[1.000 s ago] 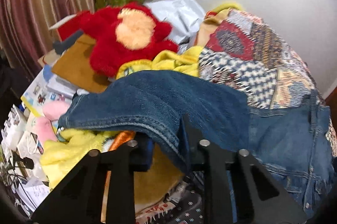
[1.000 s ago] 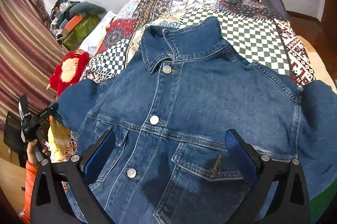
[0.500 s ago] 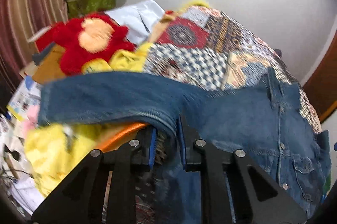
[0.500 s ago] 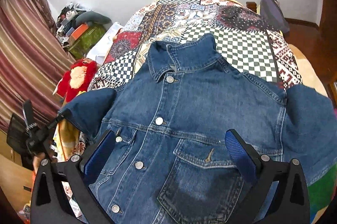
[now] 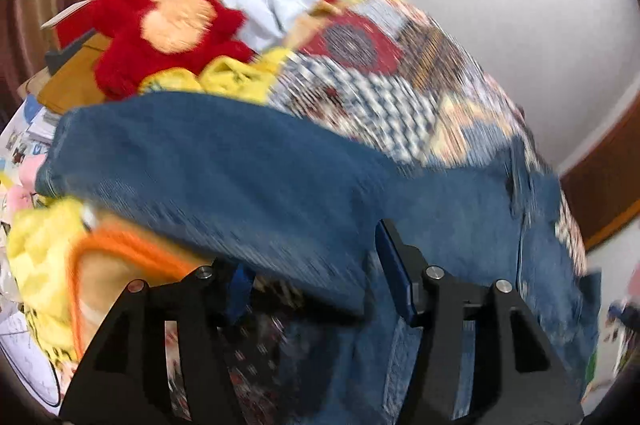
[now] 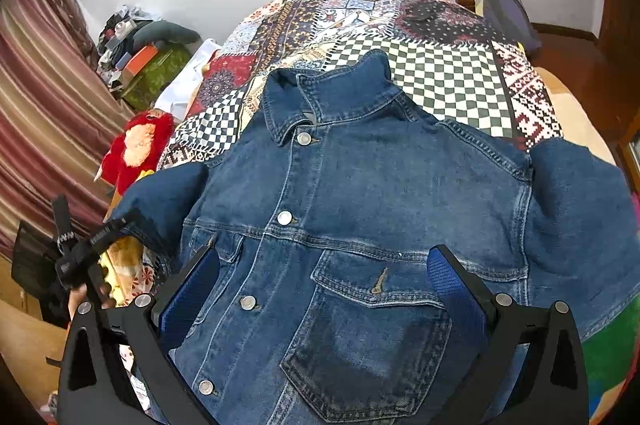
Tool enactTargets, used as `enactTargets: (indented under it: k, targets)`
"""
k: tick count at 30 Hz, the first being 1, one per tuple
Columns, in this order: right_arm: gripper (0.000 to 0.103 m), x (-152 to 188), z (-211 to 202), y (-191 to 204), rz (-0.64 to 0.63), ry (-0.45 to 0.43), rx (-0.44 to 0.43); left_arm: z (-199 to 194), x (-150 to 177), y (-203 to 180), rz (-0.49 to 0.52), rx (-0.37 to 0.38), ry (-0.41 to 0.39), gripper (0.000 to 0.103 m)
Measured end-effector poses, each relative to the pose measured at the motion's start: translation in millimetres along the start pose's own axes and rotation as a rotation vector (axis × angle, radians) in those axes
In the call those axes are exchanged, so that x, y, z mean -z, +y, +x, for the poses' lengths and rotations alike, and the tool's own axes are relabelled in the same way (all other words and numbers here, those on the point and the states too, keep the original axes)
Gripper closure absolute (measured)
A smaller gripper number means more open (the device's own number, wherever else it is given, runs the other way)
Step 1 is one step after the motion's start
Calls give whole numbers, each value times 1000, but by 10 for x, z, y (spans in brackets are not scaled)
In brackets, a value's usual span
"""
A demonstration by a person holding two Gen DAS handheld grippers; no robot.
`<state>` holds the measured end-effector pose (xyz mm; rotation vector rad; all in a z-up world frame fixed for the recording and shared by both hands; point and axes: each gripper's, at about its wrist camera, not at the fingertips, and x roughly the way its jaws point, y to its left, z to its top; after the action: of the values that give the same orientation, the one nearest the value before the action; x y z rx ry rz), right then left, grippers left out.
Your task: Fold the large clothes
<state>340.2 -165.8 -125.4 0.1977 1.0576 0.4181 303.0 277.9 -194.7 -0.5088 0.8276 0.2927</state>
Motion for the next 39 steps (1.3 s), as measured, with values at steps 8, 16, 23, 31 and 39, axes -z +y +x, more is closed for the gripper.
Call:
enactTargets:
  k: [8,16,23,31,39]
  targets:
    - [0,-13,26,52,-17,2,8,-21,-480,39,71,-183,-100,87]
    - [0,-31,-94,31,-6,-23,0,-508,-388,-860,268,-23,-214,94]
    - [0,37,-275,15,-10,-47,-12,-29,356,-1626,470,104,18,94]
    - [0,137,-477,-149,5,-63,14,529,859,-1552,405,177,305,85]
    - [0,161,-462,-228,37,-61,11,81,647,-1048,219,252,284,40]
